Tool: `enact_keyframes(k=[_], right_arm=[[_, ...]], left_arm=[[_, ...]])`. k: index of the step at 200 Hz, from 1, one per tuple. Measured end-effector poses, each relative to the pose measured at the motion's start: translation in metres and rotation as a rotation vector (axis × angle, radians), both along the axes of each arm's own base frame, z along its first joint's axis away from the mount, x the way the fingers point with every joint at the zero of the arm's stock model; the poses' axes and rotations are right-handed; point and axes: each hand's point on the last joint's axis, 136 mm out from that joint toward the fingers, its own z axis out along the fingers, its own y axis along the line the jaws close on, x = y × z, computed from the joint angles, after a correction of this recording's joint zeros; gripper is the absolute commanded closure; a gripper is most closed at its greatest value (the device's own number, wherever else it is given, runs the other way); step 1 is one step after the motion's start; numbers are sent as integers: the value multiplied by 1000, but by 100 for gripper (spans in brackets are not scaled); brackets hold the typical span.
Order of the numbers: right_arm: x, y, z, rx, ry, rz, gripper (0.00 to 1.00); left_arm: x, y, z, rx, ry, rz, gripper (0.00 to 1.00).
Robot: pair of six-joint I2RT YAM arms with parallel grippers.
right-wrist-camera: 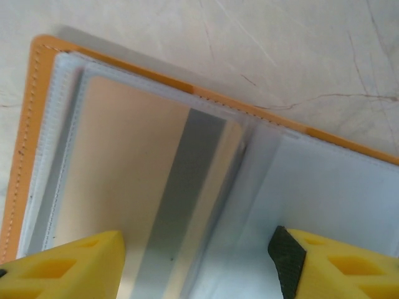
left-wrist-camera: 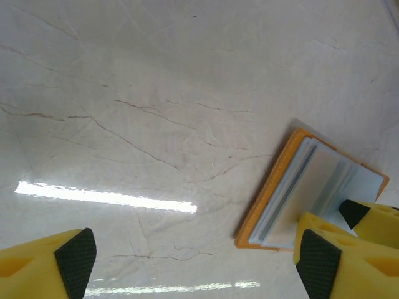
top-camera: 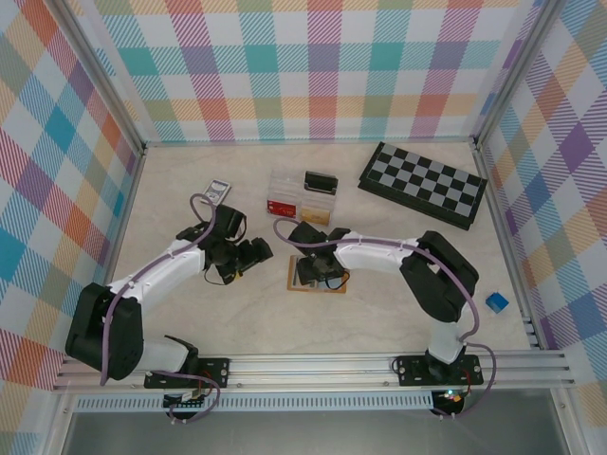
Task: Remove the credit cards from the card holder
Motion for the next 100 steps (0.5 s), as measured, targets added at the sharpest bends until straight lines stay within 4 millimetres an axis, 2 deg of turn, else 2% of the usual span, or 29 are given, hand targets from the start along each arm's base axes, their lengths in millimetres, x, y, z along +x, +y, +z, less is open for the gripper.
enact_keyframes(k=[43, 65, 73, 100], right_arm=[[2, 4, 0, -5, 0, 15, 51], [1, 6, 0, 5, 4, 19, 57], [1, 8, 0, 10, 6, 20, 59], [2, 8, -2, 28, 16, 16, 63]], left_arm=[[0, -11, 1, -63, 0, -22, 9], [0, -19, 1, -110, -3, -39, 13], [0, -22, 0, -129, -2, -43, 15], [0, -35, 0, -182, 6, -62, 33]])
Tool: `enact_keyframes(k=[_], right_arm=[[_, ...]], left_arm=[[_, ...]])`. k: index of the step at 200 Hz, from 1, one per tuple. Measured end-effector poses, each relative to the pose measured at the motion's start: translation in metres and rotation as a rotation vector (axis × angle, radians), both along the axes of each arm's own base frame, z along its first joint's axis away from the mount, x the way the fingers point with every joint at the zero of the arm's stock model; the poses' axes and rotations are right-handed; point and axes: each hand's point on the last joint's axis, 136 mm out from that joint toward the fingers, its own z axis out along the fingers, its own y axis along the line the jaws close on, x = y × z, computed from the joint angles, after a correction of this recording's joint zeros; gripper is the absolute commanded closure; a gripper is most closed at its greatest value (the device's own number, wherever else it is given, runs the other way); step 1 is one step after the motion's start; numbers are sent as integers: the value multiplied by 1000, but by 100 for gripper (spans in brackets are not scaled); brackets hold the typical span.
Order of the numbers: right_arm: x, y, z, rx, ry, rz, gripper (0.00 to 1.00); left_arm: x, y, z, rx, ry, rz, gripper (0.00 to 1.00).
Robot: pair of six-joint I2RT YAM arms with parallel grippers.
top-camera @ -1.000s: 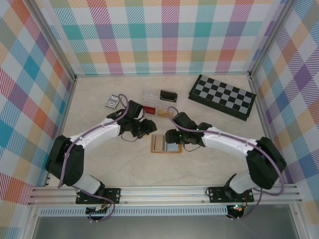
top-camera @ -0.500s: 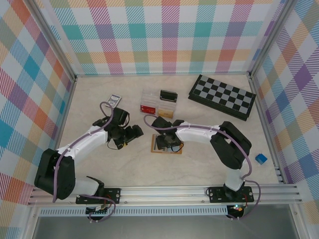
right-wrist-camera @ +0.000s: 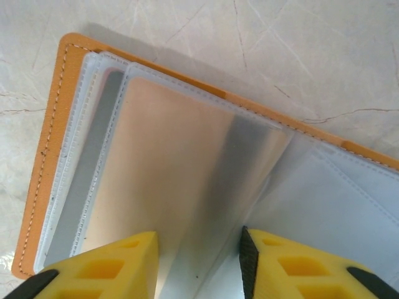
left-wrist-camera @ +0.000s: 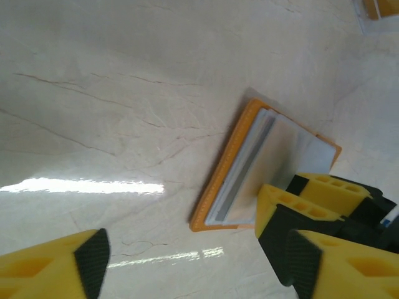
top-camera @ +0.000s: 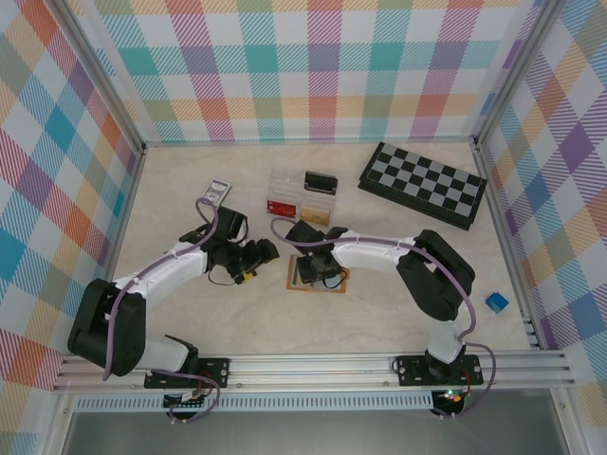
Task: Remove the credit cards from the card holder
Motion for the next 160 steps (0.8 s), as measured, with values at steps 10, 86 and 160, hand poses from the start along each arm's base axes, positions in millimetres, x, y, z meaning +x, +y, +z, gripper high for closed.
enact_keyframes(k=[10, 86, 160], right_arm=[[0, 0, 0, 10, 4, -2, 64], [1, -1, 0, 41, 9, -8, 67], [1, -2, -1, 56, 6, -11, 69]], left_arm=[[1, -5, -1, -14, -3, -16, 39], [-12, -53, -26, -61, 54, -137, 64], [-11, -73, -36, -72, 62, -179, 74]])
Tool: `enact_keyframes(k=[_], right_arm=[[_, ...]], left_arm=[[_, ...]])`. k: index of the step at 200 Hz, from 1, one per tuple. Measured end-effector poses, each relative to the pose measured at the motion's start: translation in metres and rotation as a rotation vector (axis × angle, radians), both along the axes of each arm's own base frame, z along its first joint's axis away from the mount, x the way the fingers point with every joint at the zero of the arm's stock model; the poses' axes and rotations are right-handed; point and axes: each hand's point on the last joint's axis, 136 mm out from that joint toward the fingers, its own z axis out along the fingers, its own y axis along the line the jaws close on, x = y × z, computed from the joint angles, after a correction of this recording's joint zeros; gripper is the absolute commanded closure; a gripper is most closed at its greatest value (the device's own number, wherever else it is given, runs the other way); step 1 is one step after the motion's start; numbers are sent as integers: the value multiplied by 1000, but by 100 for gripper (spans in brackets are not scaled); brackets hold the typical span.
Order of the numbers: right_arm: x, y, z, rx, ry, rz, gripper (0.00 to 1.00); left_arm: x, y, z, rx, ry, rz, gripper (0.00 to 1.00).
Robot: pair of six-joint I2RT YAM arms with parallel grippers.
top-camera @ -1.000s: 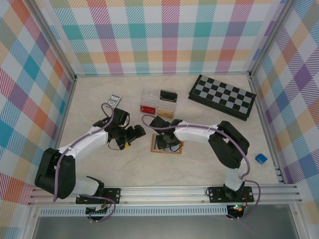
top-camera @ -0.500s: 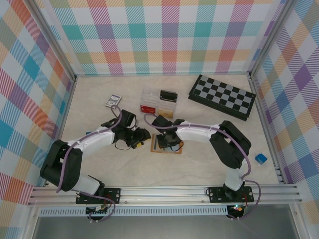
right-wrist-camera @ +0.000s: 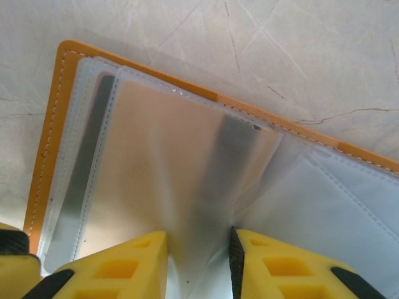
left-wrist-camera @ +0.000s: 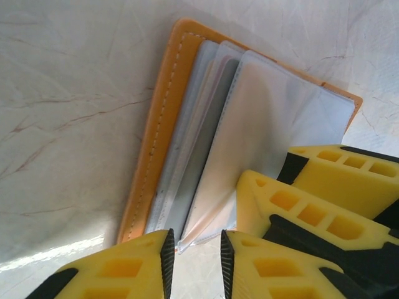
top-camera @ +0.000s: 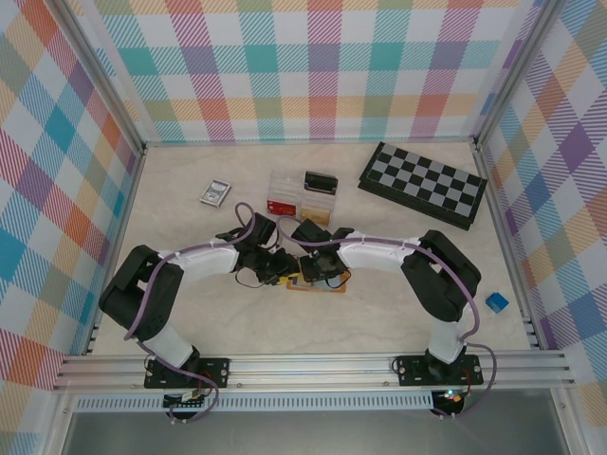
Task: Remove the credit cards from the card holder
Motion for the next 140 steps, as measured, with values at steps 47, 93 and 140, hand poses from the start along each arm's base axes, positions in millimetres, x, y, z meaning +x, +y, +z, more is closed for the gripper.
enact_keyframes(k=[47, 93, 140], right_arm=[[0, -1, 0, 12, 5, -3, 71], [0, -2, -1, 34, 7, -7, 73], [0, -2, -1, 58, 19, -9, 75]], left_arm=[[0, -3, -7, 3, 10, -1, 76], [0, -3, -11, 7, 24, 3, 79], [0, -7, -11, -13, 26, -5, 79]])
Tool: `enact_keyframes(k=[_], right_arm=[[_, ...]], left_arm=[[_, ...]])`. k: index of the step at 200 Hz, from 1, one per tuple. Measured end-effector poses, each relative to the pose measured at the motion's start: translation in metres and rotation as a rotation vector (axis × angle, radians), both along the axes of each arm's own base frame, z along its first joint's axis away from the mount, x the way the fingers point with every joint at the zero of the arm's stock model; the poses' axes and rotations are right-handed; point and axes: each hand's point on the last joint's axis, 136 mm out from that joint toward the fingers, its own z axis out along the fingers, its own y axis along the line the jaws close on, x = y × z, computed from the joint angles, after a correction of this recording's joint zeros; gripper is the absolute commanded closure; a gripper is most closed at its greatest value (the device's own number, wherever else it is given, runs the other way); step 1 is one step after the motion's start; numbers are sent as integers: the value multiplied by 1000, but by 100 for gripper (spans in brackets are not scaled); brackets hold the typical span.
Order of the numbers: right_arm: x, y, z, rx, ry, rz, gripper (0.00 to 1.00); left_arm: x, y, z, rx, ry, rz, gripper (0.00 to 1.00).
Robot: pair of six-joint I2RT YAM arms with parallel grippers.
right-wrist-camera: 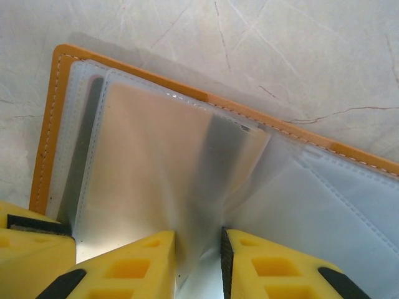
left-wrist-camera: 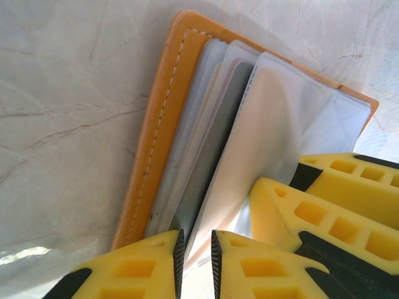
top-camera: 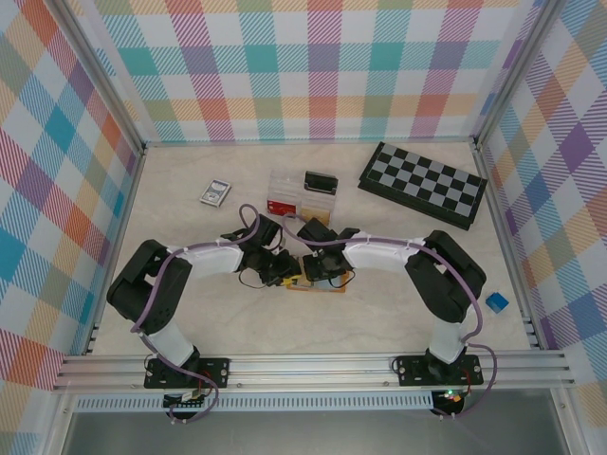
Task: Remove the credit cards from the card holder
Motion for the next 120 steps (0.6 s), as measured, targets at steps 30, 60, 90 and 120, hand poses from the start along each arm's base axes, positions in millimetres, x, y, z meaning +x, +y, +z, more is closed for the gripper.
enact_keyframes(k=[30, 60, 90, 120], right_arm=[[0, 0, 0, 15, 10, 0, 75], [-1, 0, 0, 32, 19, -1, 75], [-1, 0, 0, 65, 26, -5, 75], [-1, -1, 1, 104, 39, -10, 74]], left_arm=[[0, -1, 0, -7, 0, -3, 79], [0, -2, -1, -11, 5, -6, 79], [0, -3, -1, -16, 8, -8, 79], [0, -5, 0, -26, 11, -11, 80]])
